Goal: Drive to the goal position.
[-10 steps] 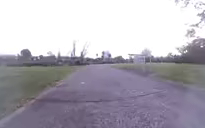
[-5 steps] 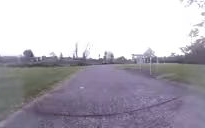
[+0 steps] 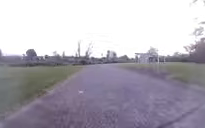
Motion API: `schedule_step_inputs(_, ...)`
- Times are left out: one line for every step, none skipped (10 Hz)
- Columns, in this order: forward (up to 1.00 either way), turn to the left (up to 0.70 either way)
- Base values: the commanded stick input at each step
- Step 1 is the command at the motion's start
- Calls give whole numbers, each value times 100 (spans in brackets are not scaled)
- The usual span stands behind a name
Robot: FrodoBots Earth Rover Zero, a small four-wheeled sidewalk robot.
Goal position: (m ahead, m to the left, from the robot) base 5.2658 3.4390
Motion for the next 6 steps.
schedule_step_inputs(85, 0)
schedule_step_inputs(85, 0)
schedule_step_inputs(85, 0)
schedule_step_inputs(85, 0)
schedule_step_inputs(85, 0)
schedule_step_inputs(85, 0)
